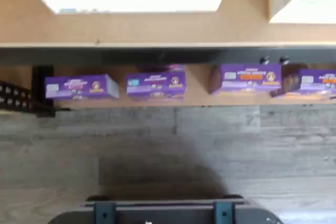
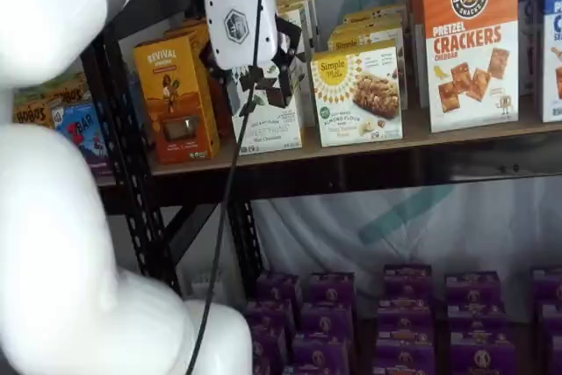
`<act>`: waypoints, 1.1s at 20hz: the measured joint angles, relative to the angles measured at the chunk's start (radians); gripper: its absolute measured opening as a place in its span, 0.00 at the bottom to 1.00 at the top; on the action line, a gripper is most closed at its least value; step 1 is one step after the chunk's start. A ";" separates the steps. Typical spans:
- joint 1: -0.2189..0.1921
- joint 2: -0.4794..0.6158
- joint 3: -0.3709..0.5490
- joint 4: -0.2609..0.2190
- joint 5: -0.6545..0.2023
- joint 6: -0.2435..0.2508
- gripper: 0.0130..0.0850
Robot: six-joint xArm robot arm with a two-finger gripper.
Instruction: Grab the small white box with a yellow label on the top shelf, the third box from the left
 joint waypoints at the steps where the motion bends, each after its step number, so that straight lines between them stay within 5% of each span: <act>1: -0.010 0.008 -0.002 -0.001 -0.013 -0.010 1.00; 10: -0.127 0.132 -0.067 0.000 -0.110 -0.125 1.00; 22: -0.219 0.222 -0.128 0.031 -0.179 -0.213 1.00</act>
